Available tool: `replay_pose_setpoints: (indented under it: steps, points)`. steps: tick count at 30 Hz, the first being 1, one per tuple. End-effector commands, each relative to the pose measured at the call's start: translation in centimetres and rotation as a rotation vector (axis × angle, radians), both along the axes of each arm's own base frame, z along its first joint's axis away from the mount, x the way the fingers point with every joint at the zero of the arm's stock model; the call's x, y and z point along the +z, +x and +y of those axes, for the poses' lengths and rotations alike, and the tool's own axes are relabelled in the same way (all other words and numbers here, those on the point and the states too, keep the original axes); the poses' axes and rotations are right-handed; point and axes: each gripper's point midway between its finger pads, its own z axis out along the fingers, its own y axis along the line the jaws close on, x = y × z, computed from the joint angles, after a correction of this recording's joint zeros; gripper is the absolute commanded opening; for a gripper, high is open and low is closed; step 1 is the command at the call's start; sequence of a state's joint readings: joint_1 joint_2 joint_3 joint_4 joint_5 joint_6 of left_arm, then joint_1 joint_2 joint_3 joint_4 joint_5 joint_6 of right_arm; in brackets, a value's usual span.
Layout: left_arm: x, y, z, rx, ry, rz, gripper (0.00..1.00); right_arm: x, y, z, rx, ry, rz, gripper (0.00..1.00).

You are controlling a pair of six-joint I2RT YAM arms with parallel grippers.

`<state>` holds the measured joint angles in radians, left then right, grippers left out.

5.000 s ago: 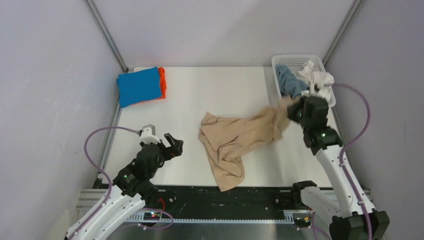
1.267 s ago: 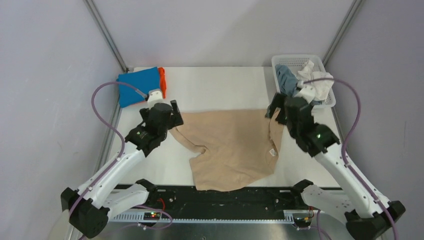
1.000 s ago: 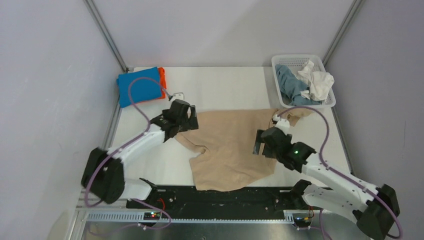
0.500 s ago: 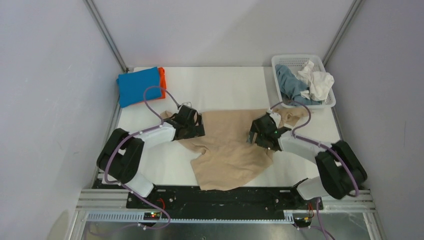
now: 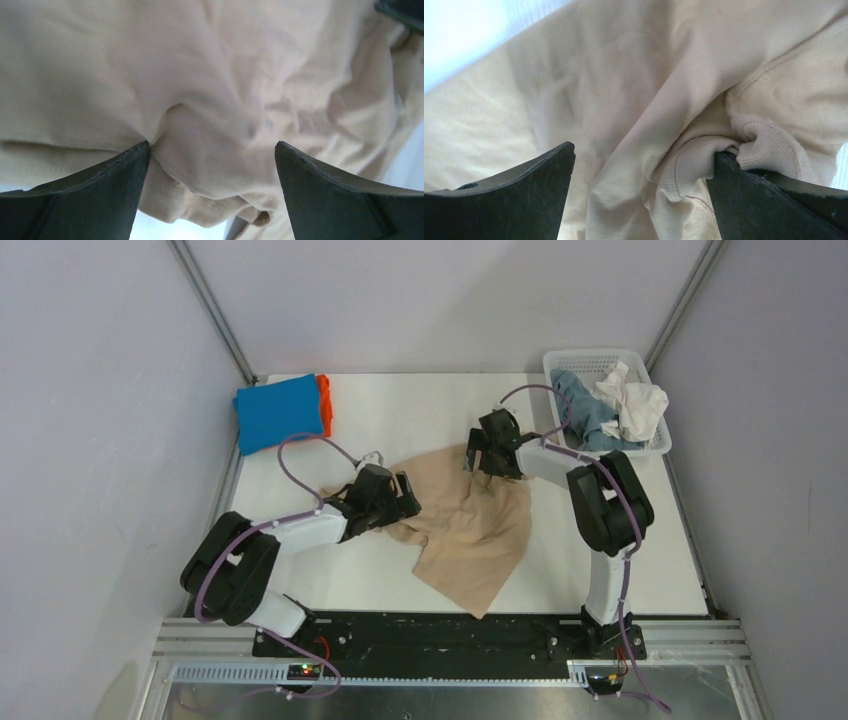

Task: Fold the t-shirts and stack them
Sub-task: Flatten out the tshirt

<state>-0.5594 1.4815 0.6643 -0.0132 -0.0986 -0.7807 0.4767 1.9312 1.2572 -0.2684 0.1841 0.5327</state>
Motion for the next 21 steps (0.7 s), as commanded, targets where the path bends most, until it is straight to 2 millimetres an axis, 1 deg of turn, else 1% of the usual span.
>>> replay_pose_setpoints:
  steps: [1, 2, 3, 4, 5, 6, 7, 8, 9, 10, 11, 12, 13, 14, 15, 16, 17, 18, 19, 20, 21]
  points:
    - [-0.7, -3.6, -2.3, -0.028, -0.078, 0.109, 1.0, 1.0, 2.3, 0.6, 0.065, -0.013, -0.009, 0.99]
    - [0.2, -3.2, -2.2, -0.022, -0.082, 0.079, 1.0, 1.8, 2.8, 0.7, 0.068, -0.012, -0.026, 0.99]
    - [0.6, -3.2, -1.8, -0.012, -0.065, 0.073, 1.0, 2.3, 2.7, 0.8, 0.083, -0.024, -0.03, 0.99]
    - [2.2, -2.4, -1.2, 0.001, -0.048, 0.01, 1.0, 3.5, 2.8, 0.7, 0.087, -0.028, -0.052, 0.99]
    - [2.7, -2.5, -0.6, 0.016, -0.026, -0.001, 1.0, 5.1, 2.7, 0.9, 0.1, -0.032, -0.082, 0.99]
    - [4.7, -1.8, 0.3, 0.046, -0.012, -0.072, 1.0, 5.8, 2.4, 0.7, 0.102, -0.048, -0.089, 1.0]
    - [5.2, -2.1, 1.2, 0.054, 0.018, -0.084, 1.0, 7.7, 1.9, 1.0, 0.116, -0.05, -0.123, 0.99]
    - [7.0, -2.0, 2.5, 0.094, 0.032, -0.138, 1.0, 8.2, 1.3, 0.5, 0.111, -0.084, -0.123, 0.99]
    - [7.7, -2.0, 3.2, 0.106, 0.045, -0.163, 1.0, 10.0, 0.5, 1.1, 0.126, -0.086, -0.158, 0.99]
    - [8.8, -2.2, 5.0, 0.156, 0.06, -0.2, 1.0, 10.2, -0.2, 0.5, 0.118, -0.128, -0.157, 0.99]
    - [8.8, -2.4, 6.2, 0.185, 0.075, -0.21, 1.0, 11.3, -1.4, 1.0, 0.134, -0.136, -0.178, 1.0]
    - [9.8, -2.8, 7.7, 0.225, 0.064, -0.235, 1.0, 11.6, -2.5, 1.3, 0.133, -0.167, -0.185, 0.99]
    - [10.1, -3.0, 9.5, 0.283, 0.06, -0.256, 1.0, 12.4, -3.3, 0.7, 0.113, -0.189, -0.203, 0.99]
    - [9.8, -3.5, 10.6, 0.313, 0.068, -0.248, 1.0, 12.5, -4.6, 1.2, 0.118, -0.19, -0.198, 0.99]
    - [9.9, -3.8, 12.2, 0.366, 0.063, -0.261, 1.0, 12.9, -5.6, 0.9, 0.113, -0.188, -0.204, 0.99]
    - [9.6, -4.3, 13.2, 0.389, 0.074, -0.25, 1.0, 13.5, -7.3, 1.6, 0.126, -0.164, -0.206, 1.0]
    - [9.6, -4.6, 14.5, 0.431, 0.078, -0.262, 1.0, 12.5, -8.7, 1.4, 0.142, -0.166, -0.172, 0.99]
    - [9.4, -5.0, 15.2, 0.446, 0.092, -0.252, 1.0, 12.9, -10.4, 2.5, 0.172, -0.132, -0.176, 0.99]
    - [9.1, -5.5, 16.3, 0.476, 0.111, -0.243, 1.0, 11.6, -12.3, 2.8, 0.204, -0.122, -0.131, 0.99]
    - [8.9, -5.8, 16.7, 0.488, 0.12, -0.236, 1.0, 10.8, -14.6, 3.4, 0.259, -0.115, -0.111, 0.99]
    - [8.5, -6.1, 17.3, 0.504, 0.133, -0.221, 1.0, 10.2, -16.3, 3.8, 0.286, -0.099, -0.072, 1.0]
